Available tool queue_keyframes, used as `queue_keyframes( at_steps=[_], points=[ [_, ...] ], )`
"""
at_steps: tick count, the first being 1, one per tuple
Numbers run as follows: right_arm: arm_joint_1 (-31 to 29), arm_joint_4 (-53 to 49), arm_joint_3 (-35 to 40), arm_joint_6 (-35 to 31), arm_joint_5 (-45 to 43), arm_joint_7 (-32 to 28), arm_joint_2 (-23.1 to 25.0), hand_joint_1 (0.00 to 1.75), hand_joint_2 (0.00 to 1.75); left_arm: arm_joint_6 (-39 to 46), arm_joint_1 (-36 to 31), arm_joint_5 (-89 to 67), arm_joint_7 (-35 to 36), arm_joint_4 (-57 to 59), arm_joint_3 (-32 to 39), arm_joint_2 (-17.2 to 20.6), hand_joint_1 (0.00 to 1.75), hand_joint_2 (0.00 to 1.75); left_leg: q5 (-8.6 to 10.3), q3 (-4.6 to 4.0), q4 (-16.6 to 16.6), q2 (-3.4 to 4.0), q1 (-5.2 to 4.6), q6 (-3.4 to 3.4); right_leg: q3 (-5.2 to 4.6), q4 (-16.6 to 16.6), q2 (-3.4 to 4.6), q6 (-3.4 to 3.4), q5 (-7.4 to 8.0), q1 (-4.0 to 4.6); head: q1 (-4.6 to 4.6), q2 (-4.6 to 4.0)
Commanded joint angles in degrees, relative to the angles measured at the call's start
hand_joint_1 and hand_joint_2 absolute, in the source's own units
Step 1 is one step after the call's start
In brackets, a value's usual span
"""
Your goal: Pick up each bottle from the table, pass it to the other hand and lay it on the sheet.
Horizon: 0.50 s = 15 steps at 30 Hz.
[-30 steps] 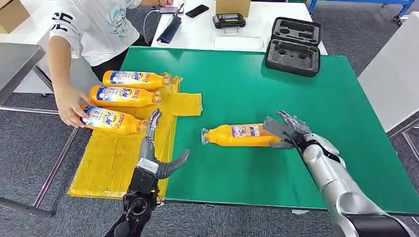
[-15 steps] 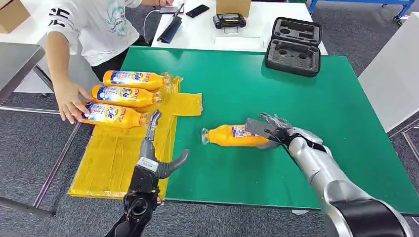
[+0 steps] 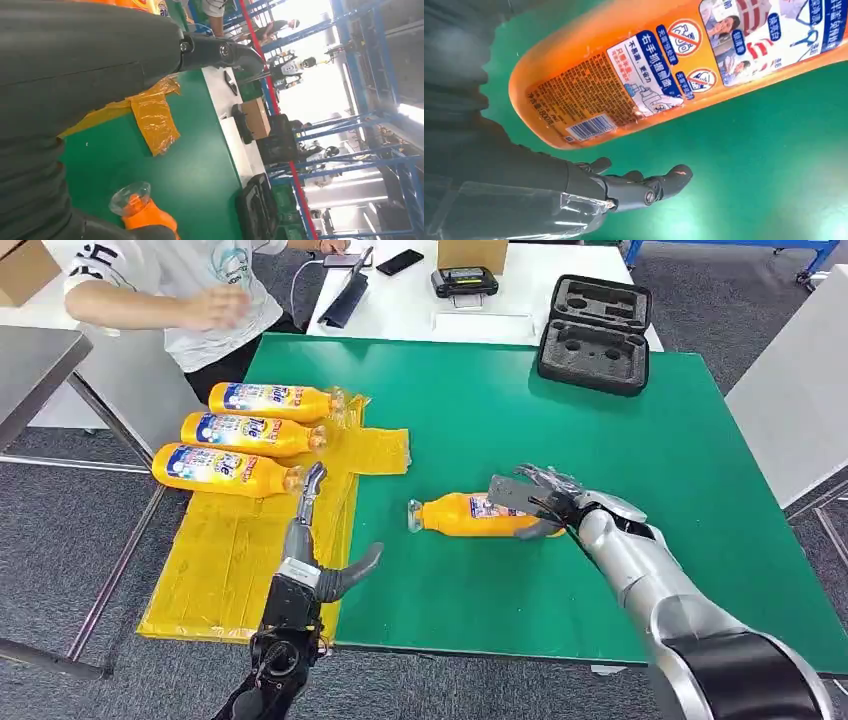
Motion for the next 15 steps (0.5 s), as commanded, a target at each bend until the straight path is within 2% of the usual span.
queue_keyframes(
  at_steps=[1,2,6,9,11,13,15],
  points=[
    [-5.0,4.7,3.8,3.0,0.8,0.0,1.2,0.0,1.75,-0.9,-2.0,1.1,0.6,4.3,-0.3,1.5,0.0,1.75,-0.2,0.44,0.0,0.2,0.06,-0.18,0.36,0.0,0.21,-0.19,-0.14,0.06,0.0,0.0],
    [-4.8,4.8,3.9,3.2,0.7,-0.1,1.2,0.0,1.75,-0.9,-1.9,1.1,0.5,4.4,-0.3,1.6,0.0,1.75,-0.07,0.17,0.0,0.1,0.01,-0.09,0.12,0.0,0.11,-0.09,-0.04,0.02,0.0,0.0],
    [-3.4,5.6,5.9,5.8,1.2,0.1,1.1,0.0,1.75,-1.8,-3.1,1.6,0.5,6.0,-0.7,1.7,0.0,1.75,-0.13,0.37,0.0,0.07,0.06,-0.14,0.34,0.0,0.08,-0.14,-0.11,0.07,-0.02,0.0],
    [-2.7,6.2,7.2,8.8,1.5,0.0,0.5,0.0,1.75,-2.3,-3.6,1.7,0.4,6.8,-0.8,1.6,0.0,1.75,-0.04,0.19,-0.1,-0.01,0.03,-0.08,0.17,-0.1,0.0,-0.08,-0.04,0.03,0.0,0.0],
    [-2.0,6.1,8.3,10.4,1.7,-0.1,-0.3,0.0,1.75,-3.0,-4.0,2.1,0.2,7.4,-0.9,1.4,0.0,1.75,-0.14,0.45,-0.1,0.0,0.09,-0.15,0.45,-0.1,0.01,-0.15,-0.13,0.09,0.0,0.0],
    [-1.7,6.3,9.6,11.5,2.2,-0.3,-0.7,0.14,1.75,-3.3,-4.5,2.6,0.1,8.1,-0.9,1.3,0.0,1.75,-0.1,0.42,-0.1,-0.11,0.08,-0.13,0.45,-0.1,-0.1,-0.13,-0.12,0.08,0.0,0.0],
    [-2.1,6.6,10.7,12.6,2.6,-0.5,-0.4,0.66,1.75,-3.3,-5.2,3.2,0.0,9.0,-0.8,1.1,0.0,1.75,-0.12,0.42,-0.1,-0.11,0.09,-0.14,0.45,-0.1,-0.1,-0.15,-0.14,0.1,0.0,0.0]
  ],
)
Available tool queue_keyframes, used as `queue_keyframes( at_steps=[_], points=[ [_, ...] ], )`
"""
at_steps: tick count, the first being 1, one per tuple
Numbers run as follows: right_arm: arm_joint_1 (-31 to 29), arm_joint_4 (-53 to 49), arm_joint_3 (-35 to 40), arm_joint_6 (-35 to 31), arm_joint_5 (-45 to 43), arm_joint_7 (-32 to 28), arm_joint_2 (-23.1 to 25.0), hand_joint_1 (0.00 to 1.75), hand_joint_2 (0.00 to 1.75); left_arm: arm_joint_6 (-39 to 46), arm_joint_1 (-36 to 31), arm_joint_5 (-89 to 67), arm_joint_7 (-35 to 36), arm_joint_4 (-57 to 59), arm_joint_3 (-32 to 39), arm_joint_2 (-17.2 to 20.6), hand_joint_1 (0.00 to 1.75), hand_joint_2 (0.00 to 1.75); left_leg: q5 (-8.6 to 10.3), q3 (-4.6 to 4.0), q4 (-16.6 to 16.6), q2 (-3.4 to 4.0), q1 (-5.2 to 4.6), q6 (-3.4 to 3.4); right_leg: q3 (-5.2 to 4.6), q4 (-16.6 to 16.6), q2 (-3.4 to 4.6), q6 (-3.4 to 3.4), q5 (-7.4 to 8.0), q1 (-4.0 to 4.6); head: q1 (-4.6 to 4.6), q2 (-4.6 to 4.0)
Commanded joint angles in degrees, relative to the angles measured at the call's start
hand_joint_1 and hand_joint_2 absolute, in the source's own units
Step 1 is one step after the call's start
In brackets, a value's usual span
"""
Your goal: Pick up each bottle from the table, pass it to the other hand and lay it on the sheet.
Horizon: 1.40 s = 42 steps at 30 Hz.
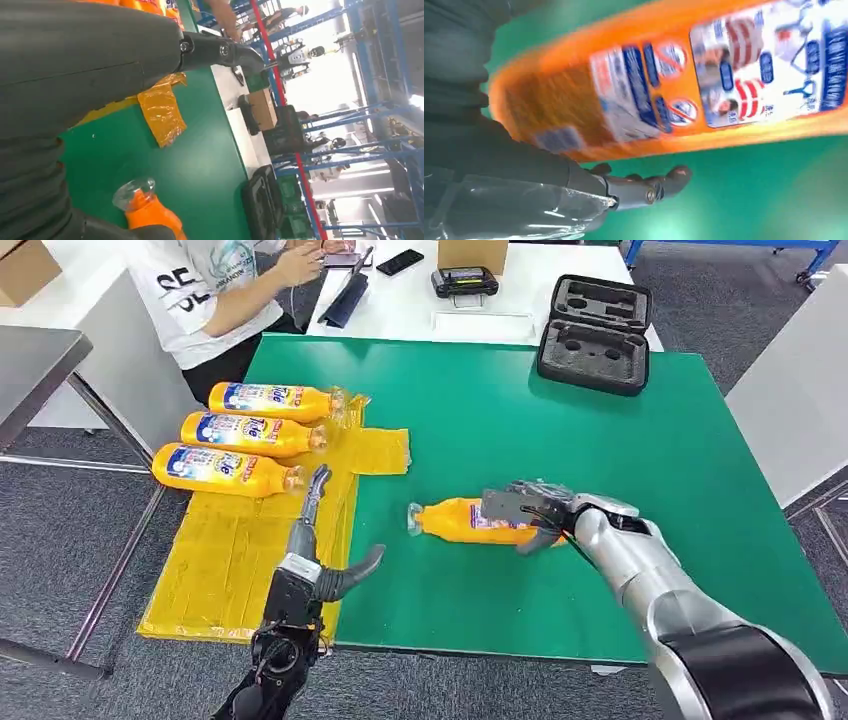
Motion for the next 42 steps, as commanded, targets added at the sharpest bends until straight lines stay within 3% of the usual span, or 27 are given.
queue_keyframes(
  at_steps=[1,2,4,7,8,12,16,19,22,24,26,32,35,39,42],
  points=[
    [-1.2,5.1,6.9,4.4,1.4,-0.5,-0.7,1.31,1.75,-1.1,-4.2,1.7,-0.3,6.9,-0.7,0.8,0.0,1.75,-0.05,0.27,-0.1,-0.09,0.06,-0.1,0.3,-0.1,-0.08,-0.1,-0.07,0.06,0.0,0.0],
    [-1.5,5.1,7.1,4.6,1.5,-0.3,-0.4,1.43,1.75,-1.0,-4.1,1.9,-0.4,6.9,-0.5,0.8,0.0,1.75,-0.1,0.35,0.0,-0.11,0.09,-0.12,0.39,-0.1,-0.1,-0.13,-0.11,0.1,0.02,0.0],
    [-1.8,5.1,7.2,4.7,1.6,-0.1,0.0,1.52,1.75,-0.9,-4.0,2.1,-0.5,6.9,-0.4,0.9,0.0,1.75,-0.09,0.36,-0.1,-0.04,0.07,-0.12,0.37,-0.1,-0.03,-0.13,-0.09,0.07,0.0,0.0],
    [-1.7,5.1,7.2,4.7,1.5,0.0,0.2,1.52,1.75,-0.8,-3.8,2.2,-0.6,6.9,-0.3,1.0,0.0,1.75,-0.18,0.63,-0.1,0.05,0.12,-0.2,0.62,-0.1,0.06,-0.21,-0.14,0.12,0.0,0.0],
    [-1.4,5.1,7.4,4.7,1.5,-0.1,0.0,1.57,1.75,-0.9,-3.8,2.3,-0.7,6.9,-0.5,1.0,0.0,1.75,-0.04,0.23,-0.1,0.0,0.05,-0.08,0.23,-0.1,0.01,-0.08,-0.03,0.04,0.0,0.0],
    [-0.4,5.0,7.8,4.3,1.5,-0.4,-0.6,1.61,1.75,-0.9,-4.2,2.5,-0.8,7.2,-0.8,0.8,0.0,1.75,-0.06,0.3,-0.1,-0.05,0.06,-0.09,0.32,-0.1,-0.04,-0.09,-0.07,0.06,0.0,0.0],
    [0.4,4.5,7.8,3.1,1.3,-1.1,-1.2,1.75,1.75,-0.8,-3.6,2.8,-0.8,7.0,-0.8,1.1,0.0,1.75,-0.06,0.36,-0.1,-0.09,0.08,-0.1,0.37,-0.1,-0.08,-0.11,-0.08,0.07,0.0,0.0],
    [1.3,3.3,6.1,-2.1,-0.5,-2.9,-1.1,1.75,1.75,-0.5,-2.3,3.5,-1.3,6.0,-0.4,1.4,0.0,1.75,-0.11,0.51,-0.1,-0.08,0.11,-0.13,0.53,-0.2,-0.07,-0.15,-0.12,0.11,0.0,0.0],
    [4.3,0.5,0.1,-12.7,-6.6,-7.5,0.5,1.75,1.75,0.4,0.3,4.5,-1.5,2.0,0.9,2.0,0.0,1.75,-0.12,0.49,-0.1,0.05,0.11,-0.12,0.47,-0.2,0.06,-0.13,-0.08,0.11,0.0,0.0],
    [9.2,-5.8,-5.8,-19.2,-13.7,-16.3,1.9,1.75,1.75,0.9,3.0,5.1,-1.1,-2.1,2.5,2.2,0.0,1.75,-0.13,0.48,-0.1,0.07,0.11,-0.13,0.47,-0.2,0.08,-0.13,-0.08,0.11,0.0,0.0],
    [13.3,-11.9,-7.7,-20.5,-16.8,-18.5,2.2,1.75,1.75,0.3,4.3,5.9,-0.4,-4.5,3.7,2.2,0.0,1.75,-0.18,0.52,-0.1,0.2,0.16,-0.15,0.49,-0.2,0.23,-0.15,-0.07,0.16,0.0,0.0],
    [13.9,-13.7,-7.5,-19.9,-17.3,-17.5,1.7,1.75,1.75,0.1,4.2,5.8,-0.3,-4.4,3.9,2.0,0.0,1.75,-0.16,0.32,0.0,-0.02,0.15,-0.14,0.33,0.0,0.01,-0.15,-0.15,0.13,-0.04,0.0],
    [17.9,-20.8,-12.6,-23.1,-22.8,-23.1,3.9,1.75,1.75,-0.3,5.1,7.5,-0.2,-5.6,5.6,1.7,0.0,1.75,-0.14,0.2,0.0,0.09,0.13,-0.1,0.21,0.0,0.06,-0.12,-0.1,0.1,-0.02,0.0],
    [24.8,-33.5,-15.9,-22.0,-25.8,-21.8,5.0,1.75,1.75,-3.7,5.9,10.4,1.1,-7.5,7.2,1.8,0.0,1.75,-0.14,0.19,0.0,0.07,0.13,-0.13,0.21,0.0,0.05,-0.15,-0.12,0.11,0.0,0.0],
    [25.1,-33.5,-15.8,-22.1,-25.7,-21.8,5.1,1.75,1.75,-3.7,5.8,10.4,1.1,-7.6,7.2,1.8,0.0,1.75,-0.11,0.16,0.0,-0.05,0.13,-0.13,0.19,0.0,-0.08,-0.14,-0.13,0.1,0.0,0.0]
  ],
)
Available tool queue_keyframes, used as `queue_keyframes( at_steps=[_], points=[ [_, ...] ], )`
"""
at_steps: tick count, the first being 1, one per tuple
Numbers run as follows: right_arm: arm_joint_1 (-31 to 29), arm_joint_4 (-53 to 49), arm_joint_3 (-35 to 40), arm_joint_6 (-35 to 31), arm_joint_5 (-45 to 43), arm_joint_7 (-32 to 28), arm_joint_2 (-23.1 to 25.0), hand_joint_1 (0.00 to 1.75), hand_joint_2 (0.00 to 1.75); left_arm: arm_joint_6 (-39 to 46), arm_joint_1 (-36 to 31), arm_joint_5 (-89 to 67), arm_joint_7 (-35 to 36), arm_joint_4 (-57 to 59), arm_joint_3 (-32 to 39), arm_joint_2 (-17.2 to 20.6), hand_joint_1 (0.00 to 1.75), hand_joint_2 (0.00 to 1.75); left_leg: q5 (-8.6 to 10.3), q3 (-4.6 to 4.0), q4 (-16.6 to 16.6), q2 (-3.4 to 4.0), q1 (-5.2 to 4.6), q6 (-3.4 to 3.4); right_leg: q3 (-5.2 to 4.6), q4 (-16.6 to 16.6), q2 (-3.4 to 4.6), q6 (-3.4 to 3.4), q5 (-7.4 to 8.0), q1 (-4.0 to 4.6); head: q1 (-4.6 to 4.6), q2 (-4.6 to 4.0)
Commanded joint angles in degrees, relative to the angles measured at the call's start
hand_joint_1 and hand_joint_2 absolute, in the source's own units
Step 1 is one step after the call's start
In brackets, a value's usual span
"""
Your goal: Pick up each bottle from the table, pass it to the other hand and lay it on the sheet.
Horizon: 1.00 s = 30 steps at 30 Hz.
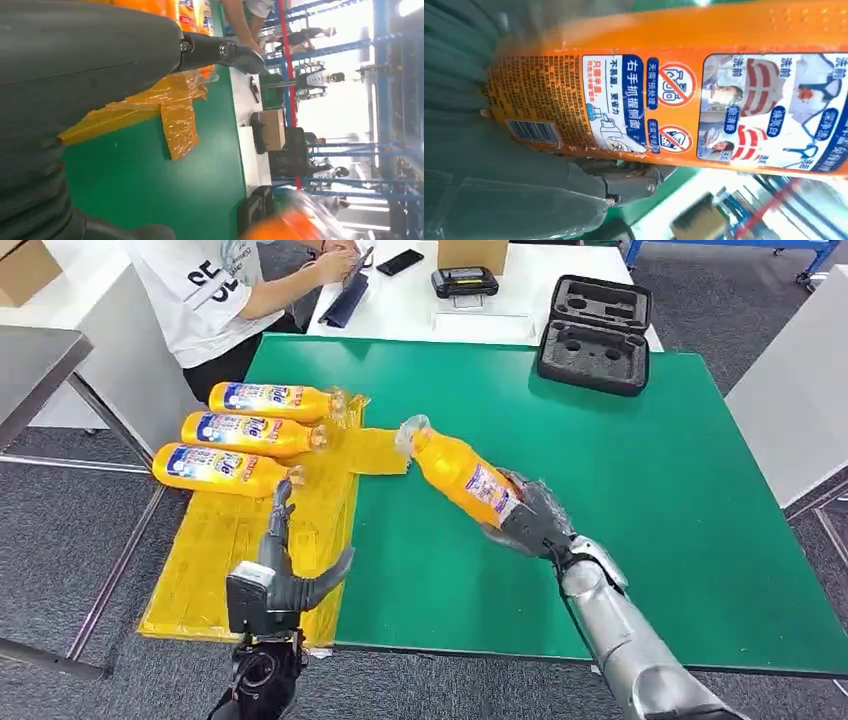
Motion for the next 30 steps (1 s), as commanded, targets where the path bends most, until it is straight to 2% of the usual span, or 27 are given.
queue_keyframes(
  at_steps=[1,9,10,13,14,15,16,21,24,28,29,30],
  points=[
    [5.6,-12.6,-6.2,0.4,-1.3,0.3,2.5,1.75,1.75,-2.3,0.3,1.6,1.1,-1.5,3.1,0.8,0.0,1.75,-0.08,0.13,0.0,0.02,0.05,-0.09,0.12,0.0,0.02,-0.09,-0.07,0.05,0.0,0.0],
    [5.5,-12.7,-6.3,0.4,-1.3,0.3,2.4,1.75,1.75,-2.3,0.3,1.5,1.0,-1.5,3.1,0.7,0.0,1.75,-0.21,0.41,0.0,0.13,0.08,-0.16,0.37,0.0,0.15,-0.17,-0.16,0.08,0.0,0.0],
    [5.5,-12.7,-6.3,0.4,-1.3,0.3,2.4,1.75,1.75,-2.3,0.3,1.5,1.0,-1.5,3.1,0.7,0.0,1.75,-0.07,0.12,0.0,0.07,0.04,-0.09,0.1,0.0,0.08,-0.1,-0.05,0.04,0.0,0.0],
    [5.5,-12.7,-6.3,0.4,-1.3,0.3,2.4,1.75,1.75,-2.3,0.3,1.5,1.0,-1.5,3.1,0.7,0.0,1.75,-0.06,0.12,0.0,0.05,0.03,-0.08,0.1,0.0,0.05,-0.08,-0.05,0.03,0.02,0.0],
    [5.5,-12.7,-6.3,0.4,-1.3,0.3,2.4,1.75,1.75,-2.3,0.3,1.5,1.0,-1.5,3.1,0.7,0.0,1.75,-0.24,0.48,0.0,0.12,0.09,-0.18,0.44,0.0,0.13,-0.19,-0.2,0.09,0.0,0.0],
    [5.5,-12.7,-6.3,0.4,-1.3,0.3,2.4,1.75,1.75,-2.3,0.3,1.5,1.0,-1.5,3.1,0.7,0.0,1.75,-0.11,0.21,0.0,0.08,0.04,-0.1,0.18,0.0,0.08,-0.11,-0.09,0.04,0.0,0.0],
    [5.3,-12.2,-6.4,0.6,-1.4,0.3,2.5,1.75,1.75,-2.8,0.3,1.8,1.3,-1.5,3.0,0.8,0.0,1.75,-0.2,0.4,0.0,0.13,0.07,-0.15,0.36,0.0,0.13,-0.16,-0.16,0.07,0.0,0.0],
    [6.8,-13.1,-6.1,4.7,-3.1,-1.0,4.7,1.75,1.75,-13.0,-0.3,6.3,4.0,-0.7,1.2,1.5,0.0,1.75,-0.07,0.15,0.0,0.07,0.04,-0.08,0.12,0.0,0.07,-0.09,-0.05,0.04,0.02,0.0],
    [6.9,-10.5,-3.4,6.4,-2.7,-2.7,7.1,1.75,1.75,-18.7,-1.1,8.2,5.5,0.9,-0.9,1.8,0.0,1.75,-0.18,0.37,0.0,0.19,0.07,-0.15,0.3,0.0,0.2,-0.15,-0.11,0.07,0.0,0.0],
    [7.9,-7.4,1.5,8.0,-1.4,-3.7,10.1,1.75,1.75,-22.1,-2.8,9.0,6.0,2.6,-3.1,1.6,0.0,1.75,-0.15,0.36,-0.1,0.17,0.09,-0.15,0.29,-0.1,0.18,-0.15,-0.1,0.09,0.02,0.0],
    [7.8,-4.9,3.7,11.3,-1.9,-3.7,11.4,1.75,1.75,-26.0,-3.8,9.9,6.6,2.8,-5.2,2.2,0.0,1.75,-0.18,0.46,-0.1,0.2,0.12,-0.17,0.38,-0.1,0.21,-0.18,-0.12,0.12,0.0,0.0],
    [7.0,-1.8,5.6,10.2,-1.6,-4.3,12.5,1.75,1.75,-27.3,-4.1,10.7,7.7,2.5,-6.0,2.2,0.0,1.75,-0.13,0.35,-0.1,0.19,0.12,-0.14,0.27,-0.1,0.19,-0.15,-0.08,0.11,0.0,0.0]
  ],
)
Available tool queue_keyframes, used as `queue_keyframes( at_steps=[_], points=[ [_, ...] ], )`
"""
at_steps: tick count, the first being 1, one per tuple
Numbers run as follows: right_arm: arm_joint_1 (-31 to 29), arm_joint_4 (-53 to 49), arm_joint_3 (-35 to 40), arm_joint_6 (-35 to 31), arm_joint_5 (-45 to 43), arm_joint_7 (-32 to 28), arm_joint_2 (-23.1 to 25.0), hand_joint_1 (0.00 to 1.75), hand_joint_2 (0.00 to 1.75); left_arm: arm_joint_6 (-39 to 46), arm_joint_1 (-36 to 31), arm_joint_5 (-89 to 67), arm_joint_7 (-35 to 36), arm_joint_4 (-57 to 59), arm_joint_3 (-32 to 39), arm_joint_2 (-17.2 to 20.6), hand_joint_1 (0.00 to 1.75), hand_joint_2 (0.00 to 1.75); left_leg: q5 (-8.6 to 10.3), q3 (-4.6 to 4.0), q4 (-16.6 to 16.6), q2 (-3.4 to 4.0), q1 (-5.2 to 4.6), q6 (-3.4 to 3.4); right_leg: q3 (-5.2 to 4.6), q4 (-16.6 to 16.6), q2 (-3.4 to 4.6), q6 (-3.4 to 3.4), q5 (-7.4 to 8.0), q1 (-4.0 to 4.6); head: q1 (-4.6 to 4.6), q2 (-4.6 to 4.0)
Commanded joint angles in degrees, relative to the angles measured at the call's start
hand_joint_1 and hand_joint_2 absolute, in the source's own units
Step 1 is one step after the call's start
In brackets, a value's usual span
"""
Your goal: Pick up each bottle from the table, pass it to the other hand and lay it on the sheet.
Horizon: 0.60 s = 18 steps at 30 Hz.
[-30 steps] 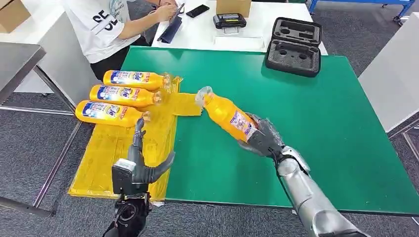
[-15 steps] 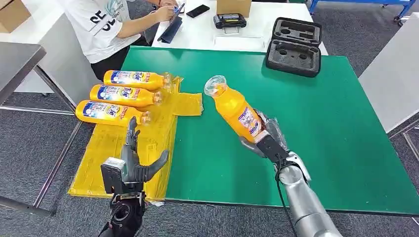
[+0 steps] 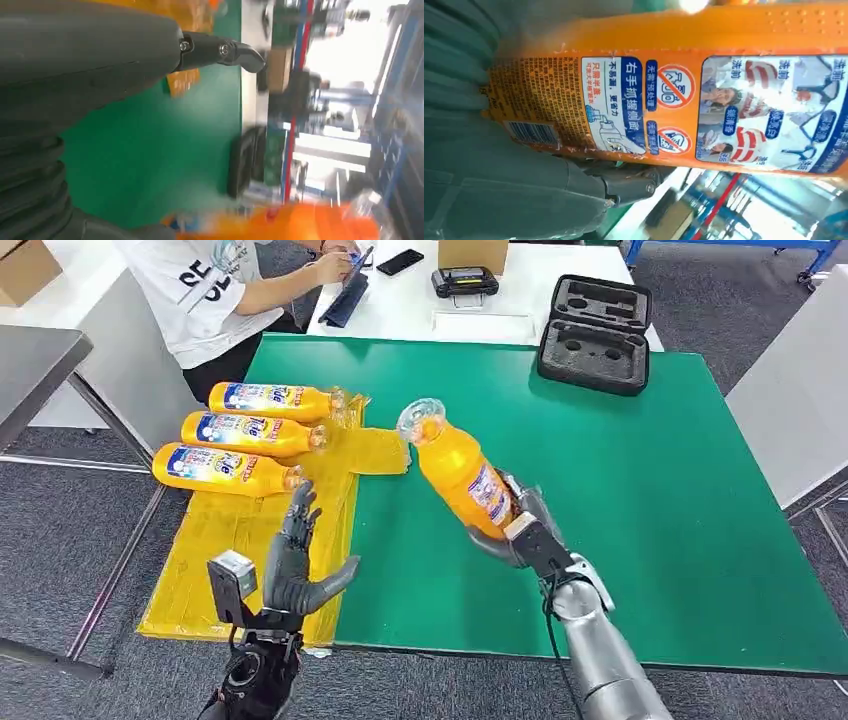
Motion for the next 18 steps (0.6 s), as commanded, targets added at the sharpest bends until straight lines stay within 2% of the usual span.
queue_keyframes(
  at_steps=[1,6,7,8,18],
  points=[
    [-1.5,13.0,10.6,3.2,0.7,-2.2,7.3,1.75,1.75,-8.4,-4.9,2.5,2.8,4.7,-7.2,2.2,0.0,1.75,-0.15,0.43,-0.1,0.14,0.09,-0.15,0.38,-0.1,0.16,-0.16,-0.09,0.09,0.0,0.0],
    [-3.3,18.1,13.6,3.6,-1.1,-4.8,8.4,1.75,1.75,-13.4,-5.3,4.5,4.0,5.9,-9.5,2.9,0.0,1.75,-0.09,0.3,-0.1,0.13,0.09,-0.09,0.26,-0.1,0.14,-0.1,-0.05,0.08,0.0,0.0],
    [-3.4,18.3,14.1,3.9,-1.3,-4.8,8.2,1.75,1.75,-13.9,-5.4,4.5,4.0,6.1,-9.6,3.0,0.0,1.75,-0.17,0.51,-0.1,0.17,0.11,-0.13,0.44,-0.1,0.19,-0.15,-0.11,0.1,0.0,0.0],
    [-3.4,18.3,14.4,4.2,-1.7,-4.8,8.1,1.75,1.75,-14.6,-5.5,4.8,4.0,6.4,-9.9,3.0,0.0,1.75,-0.09,0.3,-0.1,0.07,0.09,-0.09,0.27,-0.1,0.09,-0.1,-0.07,0.08,0.0,0.0],
    [-4.2,18.5,18.5,5.2,-0.6,-4.2,7.3,1.75,1.75,-12.5,-6.8,3.8,3.9,7.1,-8.9,2.6,0.0,1.75,-0.08,0.21,0.0,0.05,0.06,-0.1,0.2,0.0,0.08,-0.11,-0.06,0.05,0.02,0.0]
  ],
)
